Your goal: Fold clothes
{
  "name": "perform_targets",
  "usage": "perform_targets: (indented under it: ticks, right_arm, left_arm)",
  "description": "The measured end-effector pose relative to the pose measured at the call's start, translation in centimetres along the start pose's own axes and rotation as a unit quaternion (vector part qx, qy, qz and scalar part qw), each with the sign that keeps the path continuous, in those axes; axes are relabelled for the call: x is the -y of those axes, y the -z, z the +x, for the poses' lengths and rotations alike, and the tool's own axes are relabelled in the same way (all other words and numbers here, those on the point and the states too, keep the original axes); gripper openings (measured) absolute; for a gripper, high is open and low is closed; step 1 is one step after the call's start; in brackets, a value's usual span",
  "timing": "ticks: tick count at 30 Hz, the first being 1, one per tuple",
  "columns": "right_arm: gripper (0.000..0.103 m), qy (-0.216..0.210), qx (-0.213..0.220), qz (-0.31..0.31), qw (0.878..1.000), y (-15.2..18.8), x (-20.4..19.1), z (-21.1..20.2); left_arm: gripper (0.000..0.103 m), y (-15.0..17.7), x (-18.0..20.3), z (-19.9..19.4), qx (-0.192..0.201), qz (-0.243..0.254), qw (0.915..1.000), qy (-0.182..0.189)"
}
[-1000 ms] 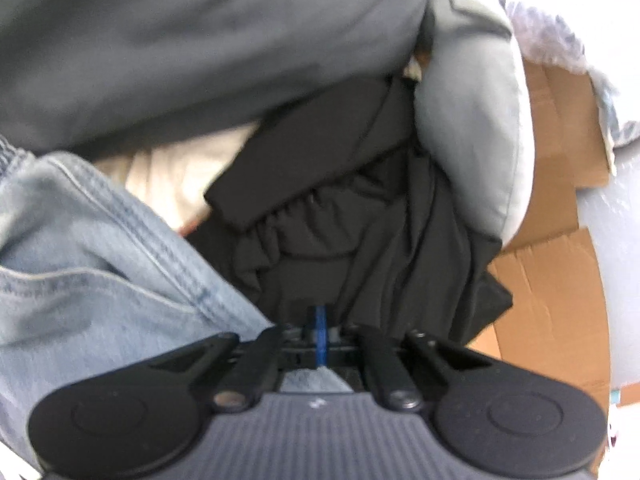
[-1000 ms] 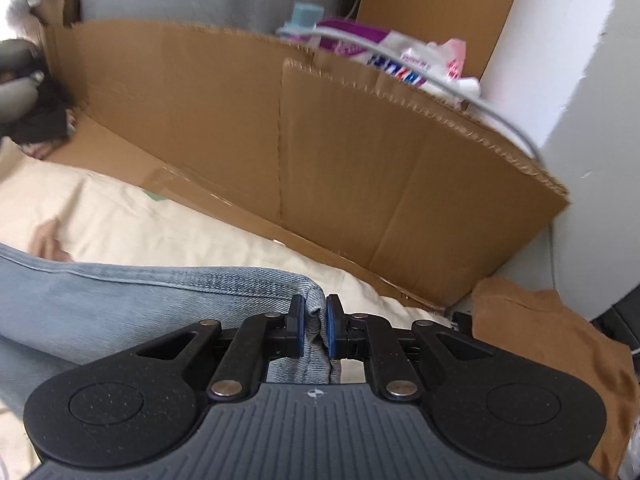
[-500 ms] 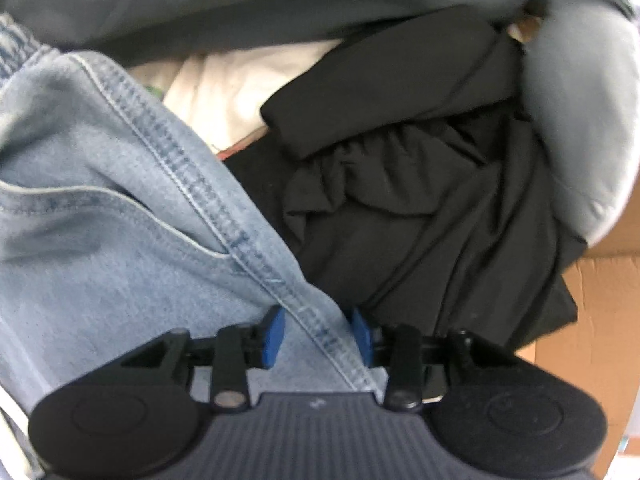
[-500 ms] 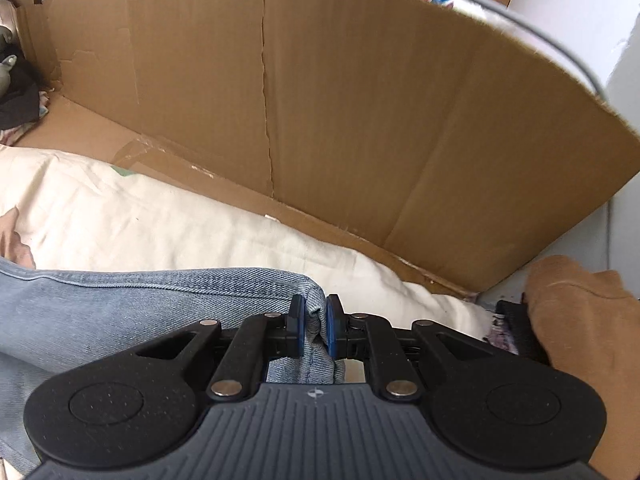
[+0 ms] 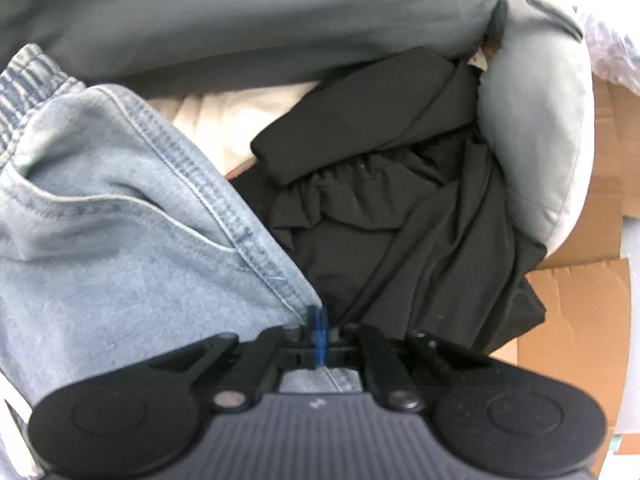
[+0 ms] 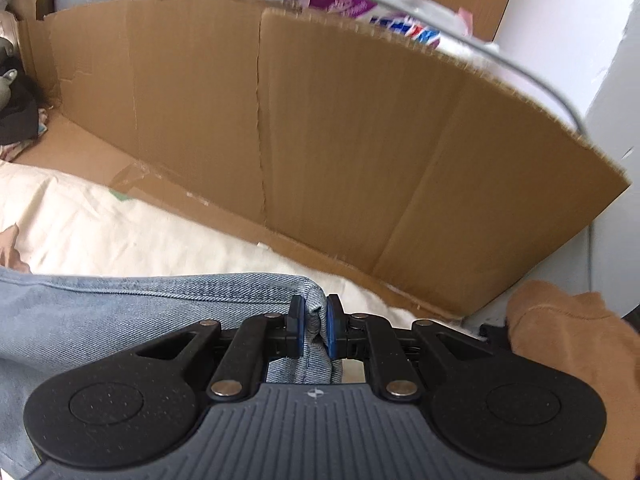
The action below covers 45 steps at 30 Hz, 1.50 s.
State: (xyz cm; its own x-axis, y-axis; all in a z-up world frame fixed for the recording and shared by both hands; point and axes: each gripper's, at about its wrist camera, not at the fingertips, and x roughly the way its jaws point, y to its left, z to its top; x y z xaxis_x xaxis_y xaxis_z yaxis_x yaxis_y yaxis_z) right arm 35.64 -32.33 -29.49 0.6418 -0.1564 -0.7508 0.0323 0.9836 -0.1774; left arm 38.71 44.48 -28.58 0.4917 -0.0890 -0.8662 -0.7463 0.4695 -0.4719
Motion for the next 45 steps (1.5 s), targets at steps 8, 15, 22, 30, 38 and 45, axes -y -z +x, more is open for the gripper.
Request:
perform_targets:
  ticks: [8,15,22,30,38,45]
  right_arm:
    - [0.009,0.009,-0.007,-0.004,1.000,-0.9,-0.4,0.7]
    - [0.009,0.036,-0.031,-0.033,0.998,-1.8,-2.2,4.0]
    - [0.023,-0.005,-0.047,0.007,0.999,-1.0,-1.6,5.4]
    - [0.037,-0.029,-0.021,0.097,0.995,1.4,1.7,0.3]
    - [0.037,-0.020,-0.032,0.133,0.990,6.9,1.4,-2.9]
    - [0.037,-0.022,-0.039,0.191,0.980,11.7,1.0,-5.0]
  left_arm:
    - [0.000,-0.3,-0.3,-1.3,0.019,0.007,0.9997,0.013]
    - [0.000,0.4,-1.4,1.2,0.030,-0.004,0.9995,0.006]
    - [0.002,0.4,-1.6,2.6,0.025,-0.002,0.9997,-0.007]
    - [0.051,2.4,0.0,-0.2,0.007,0.046,0.9988,-0.010]
    - [0.052,6.0,-0.1,-3.1,0.003,0.106,0.9942,-0.019]
    - [0.052,5.0,-1.1,-5.6,-0.007,0.157,0.9869,-0.036]
